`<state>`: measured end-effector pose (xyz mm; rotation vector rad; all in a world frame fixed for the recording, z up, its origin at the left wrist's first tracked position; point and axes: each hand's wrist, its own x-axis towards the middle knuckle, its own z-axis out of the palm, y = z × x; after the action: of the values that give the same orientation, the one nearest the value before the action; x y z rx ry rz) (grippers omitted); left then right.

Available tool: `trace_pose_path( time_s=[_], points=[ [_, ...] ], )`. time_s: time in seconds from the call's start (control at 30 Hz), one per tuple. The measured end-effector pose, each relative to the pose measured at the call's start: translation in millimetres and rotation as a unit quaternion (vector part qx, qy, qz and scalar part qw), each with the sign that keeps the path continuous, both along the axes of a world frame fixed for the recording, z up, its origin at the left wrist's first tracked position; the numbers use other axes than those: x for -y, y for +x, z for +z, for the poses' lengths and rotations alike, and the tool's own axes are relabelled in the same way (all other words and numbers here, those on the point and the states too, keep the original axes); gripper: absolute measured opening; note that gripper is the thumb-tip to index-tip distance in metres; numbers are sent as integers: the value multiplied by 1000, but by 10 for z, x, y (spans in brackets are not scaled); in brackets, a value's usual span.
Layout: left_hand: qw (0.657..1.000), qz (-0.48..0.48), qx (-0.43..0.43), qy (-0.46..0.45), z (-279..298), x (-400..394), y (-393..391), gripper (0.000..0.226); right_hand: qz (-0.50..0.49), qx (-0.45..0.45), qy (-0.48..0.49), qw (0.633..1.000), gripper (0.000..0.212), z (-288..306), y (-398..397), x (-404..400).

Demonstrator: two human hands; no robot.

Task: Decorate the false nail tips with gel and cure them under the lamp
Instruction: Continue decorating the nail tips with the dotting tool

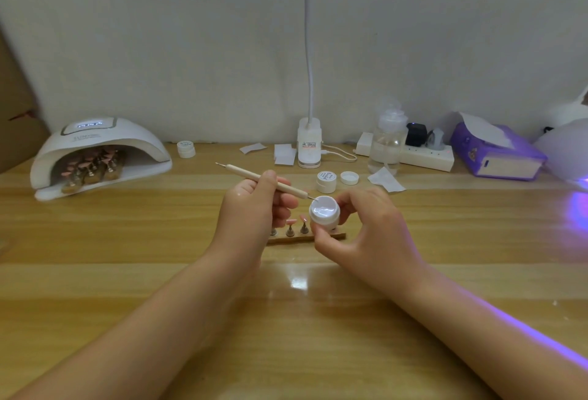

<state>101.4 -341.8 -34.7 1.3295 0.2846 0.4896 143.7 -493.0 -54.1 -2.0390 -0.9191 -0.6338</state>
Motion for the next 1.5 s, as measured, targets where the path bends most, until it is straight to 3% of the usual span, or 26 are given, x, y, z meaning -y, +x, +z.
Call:
trace_pose_path(
  time_s=[0.97,1.17,1.37,1.5],
  points=[
    [999,5,31,2,55,19,-34,21,-6,-12,-7,1000,23,14,2,12],
    [987,15,102,127,139,54,-103,26,-10,-20,-15,1000,24,22,9,16],
    [947,51,118,293,125,105,-157,18,-9,-21,-18,1000,24,22,8,16],
    [927,71,143,339,101,133,-182,16,-9,-22,-20,1000,23,23,17,15]
  ],
)
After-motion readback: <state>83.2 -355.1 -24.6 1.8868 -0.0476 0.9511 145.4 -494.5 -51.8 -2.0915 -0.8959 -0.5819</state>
